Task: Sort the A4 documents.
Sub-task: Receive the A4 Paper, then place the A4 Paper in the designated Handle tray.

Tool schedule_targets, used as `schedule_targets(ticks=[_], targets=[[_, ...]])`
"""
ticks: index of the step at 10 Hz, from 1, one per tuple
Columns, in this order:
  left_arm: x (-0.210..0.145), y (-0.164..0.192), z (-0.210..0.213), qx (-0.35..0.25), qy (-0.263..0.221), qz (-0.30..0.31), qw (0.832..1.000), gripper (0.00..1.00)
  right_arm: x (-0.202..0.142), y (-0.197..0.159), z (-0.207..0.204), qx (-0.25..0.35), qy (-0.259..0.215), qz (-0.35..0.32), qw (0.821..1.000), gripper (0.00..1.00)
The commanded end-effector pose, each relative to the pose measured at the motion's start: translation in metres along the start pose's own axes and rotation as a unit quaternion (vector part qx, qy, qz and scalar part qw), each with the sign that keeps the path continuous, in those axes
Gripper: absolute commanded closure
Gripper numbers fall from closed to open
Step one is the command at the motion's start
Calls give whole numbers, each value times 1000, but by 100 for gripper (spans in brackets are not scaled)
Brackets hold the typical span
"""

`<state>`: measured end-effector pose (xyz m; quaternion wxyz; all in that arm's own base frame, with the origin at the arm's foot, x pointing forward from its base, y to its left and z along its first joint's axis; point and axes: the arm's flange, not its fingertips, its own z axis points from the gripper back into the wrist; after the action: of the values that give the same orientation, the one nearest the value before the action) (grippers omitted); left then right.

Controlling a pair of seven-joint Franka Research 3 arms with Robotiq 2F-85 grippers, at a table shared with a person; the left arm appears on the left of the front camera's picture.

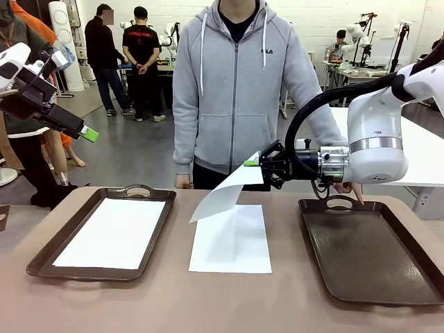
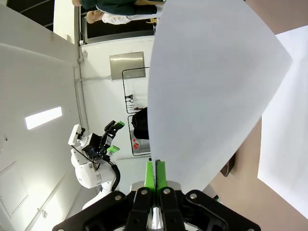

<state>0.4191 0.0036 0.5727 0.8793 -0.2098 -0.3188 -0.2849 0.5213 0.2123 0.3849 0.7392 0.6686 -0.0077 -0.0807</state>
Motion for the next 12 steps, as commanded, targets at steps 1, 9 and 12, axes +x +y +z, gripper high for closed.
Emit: schedule_targets(ticks=[1, 9, 12], targets=[[-1, 2, 1, -4, -1, -9, 1000, 0, 1, 0, 0, 1, -6, -2, 1000, 100], [-1, 2, 1, -4, -1, -9, 1000, 0, 1, 0, 0, 1, -6, -2, 1000, 100], [-1, 2, 1, -4, -1, -9, 1000, 0, 1, 0, 0, 1, -6, -2, 1000, 100]])
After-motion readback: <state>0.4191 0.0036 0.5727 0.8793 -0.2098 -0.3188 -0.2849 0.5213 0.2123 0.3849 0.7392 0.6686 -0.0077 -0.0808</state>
